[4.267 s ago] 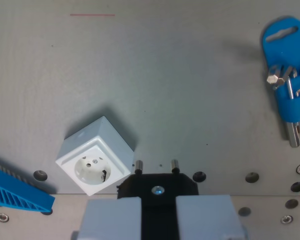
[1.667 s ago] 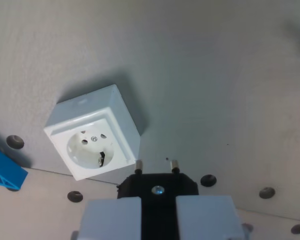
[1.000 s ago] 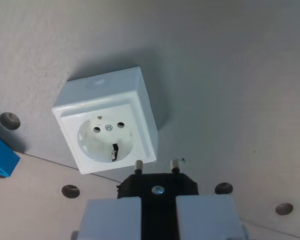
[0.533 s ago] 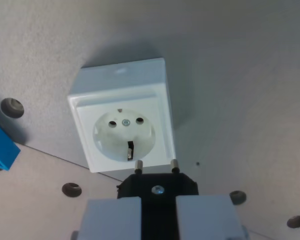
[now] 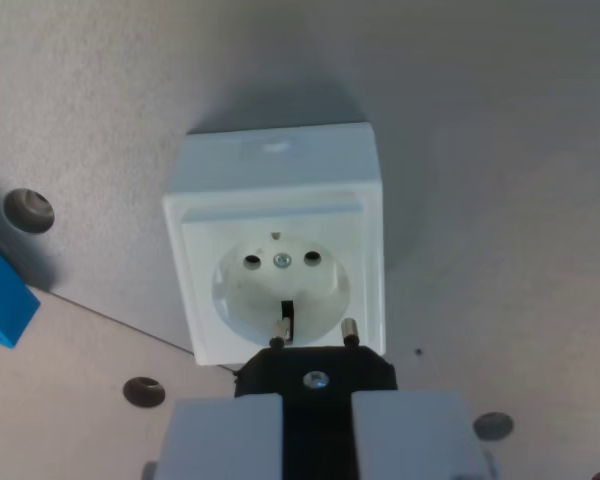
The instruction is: Move above the white socket
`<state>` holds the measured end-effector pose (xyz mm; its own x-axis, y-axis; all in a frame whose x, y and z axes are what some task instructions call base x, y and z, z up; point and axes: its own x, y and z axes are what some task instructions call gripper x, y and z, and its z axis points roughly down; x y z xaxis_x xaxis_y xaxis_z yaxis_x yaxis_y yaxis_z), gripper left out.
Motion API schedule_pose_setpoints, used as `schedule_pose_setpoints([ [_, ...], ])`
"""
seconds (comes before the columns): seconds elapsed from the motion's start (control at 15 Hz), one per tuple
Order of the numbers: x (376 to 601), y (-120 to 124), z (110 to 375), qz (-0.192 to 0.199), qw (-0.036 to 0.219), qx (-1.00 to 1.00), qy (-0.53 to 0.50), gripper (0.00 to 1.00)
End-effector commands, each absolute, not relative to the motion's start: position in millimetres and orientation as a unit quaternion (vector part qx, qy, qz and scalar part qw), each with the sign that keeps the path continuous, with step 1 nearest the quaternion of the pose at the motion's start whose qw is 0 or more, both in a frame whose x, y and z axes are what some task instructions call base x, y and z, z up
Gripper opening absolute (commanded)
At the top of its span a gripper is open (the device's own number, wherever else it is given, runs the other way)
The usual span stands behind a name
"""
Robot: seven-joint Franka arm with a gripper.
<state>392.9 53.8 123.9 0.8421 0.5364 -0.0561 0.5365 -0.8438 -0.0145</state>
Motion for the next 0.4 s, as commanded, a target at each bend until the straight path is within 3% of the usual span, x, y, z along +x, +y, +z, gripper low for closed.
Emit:
schedule_pose_setpoints([
  [0.07,384.1,55.7,115.8,0.023,0.027,0.948,0.317,0.0],
  [0.4,379.3,57.9,113.5,0.024,0.026,0.949,0.312,0.0],
])
